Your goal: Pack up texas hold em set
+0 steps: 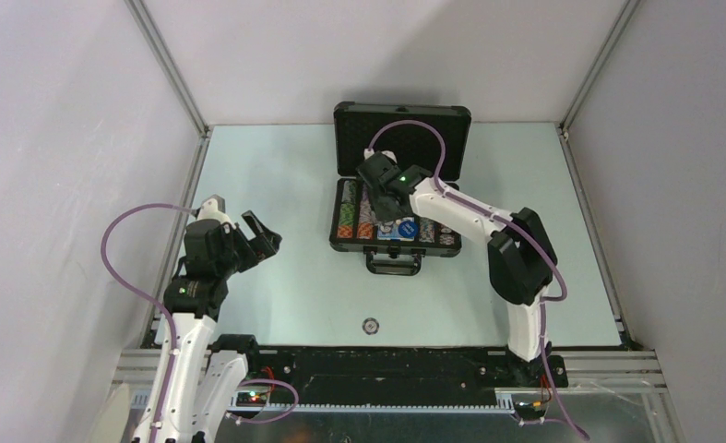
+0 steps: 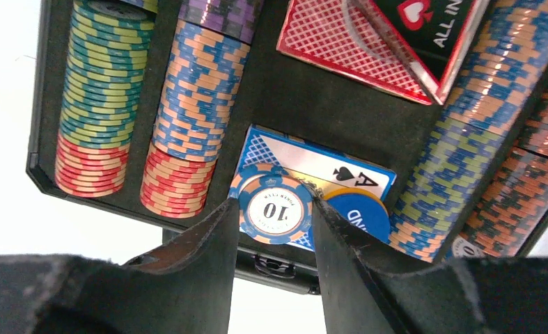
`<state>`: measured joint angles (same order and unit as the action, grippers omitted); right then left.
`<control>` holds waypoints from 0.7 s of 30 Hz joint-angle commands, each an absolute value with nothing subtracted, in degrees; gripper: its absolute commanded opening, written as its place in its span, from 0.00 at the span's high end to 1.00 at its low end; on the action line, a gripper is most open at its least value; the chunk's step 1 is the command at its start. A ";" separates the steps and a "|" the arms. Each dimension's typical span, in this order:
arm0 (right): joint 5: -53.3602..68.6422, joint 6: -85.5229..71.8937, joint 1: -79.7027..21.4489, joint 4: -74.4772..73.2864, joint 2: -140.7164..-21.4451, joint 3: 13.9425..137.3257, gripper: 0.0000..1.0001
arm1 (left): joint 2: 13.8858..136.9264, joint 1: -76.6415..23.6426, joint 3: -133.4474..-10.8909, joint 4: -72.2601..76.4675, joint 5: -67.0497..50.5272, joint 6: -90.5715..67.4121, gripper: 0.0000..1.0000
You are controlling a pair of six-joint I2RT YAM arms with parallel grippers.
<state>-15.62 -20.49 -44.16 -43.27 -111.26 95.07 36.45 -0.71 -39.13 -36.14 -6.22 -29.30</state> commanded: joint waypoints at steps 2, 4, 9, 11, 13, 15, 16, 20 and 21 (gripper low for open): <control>-13.87 -19.61 -43.36 -42.08 -112.81 97.05 0.54 | 36.45 -0.18 -39.96 -34.62 -6.25 -27.72 0.06; -13.78 -19.67 -43.15 -41.98 -113.13 96.81 0.53 | 36.45 -0.18 -39.96 -34.58 -6.35 -27.71 0.06; -13.09 -19.50 -43.00 -41.42 -113.41 96.46 0.53 | 36.50 1.33 -39.99 -34.60 -6.31 -27.70 0.06; -12.74 -19.42 -43.01 -41.29 -113.53 96.56 0.52 | 36.43 1.41 -39.95 -34.57 -6.36 -27.69 0.06; -12.32 -19.45 -43.05 -41.03 -113.68 96.66 0.51 | 36.39 1.41 -39.94 -34.54 -6.40 -27.69 0.06; -12.03 -19.48 -43.11 -40.94 -113.71 96.68 0.50 | 36.46 1.43 -39.98 -34.57 -6.39 -27.71 0.06; -11.99 -19.55 -43.08 -40.95 -113.77 96.68 0.50 | 36.47 1.50 -39.98 -34.57 -6.40 -27.74 0.06; -11.87 -19.63 -43.28 -41.16 -113.68 96.45 0.50 | 36.47 1.52 -39.91 -34.60 -6.43 -27.76 0.06; -12.00 -19.66 -43.26 -41.23 -113.61 96.36 0.50 | 36.47 1.51 -39.95 -34.61 -6.44 -27.77 0.06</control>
<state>-12.34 -20.27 -43.07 -41.91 -113.27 95.09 36.49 0.93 -39.13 -36.14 -6.22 -29.28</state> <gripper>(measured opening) 0.497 0.936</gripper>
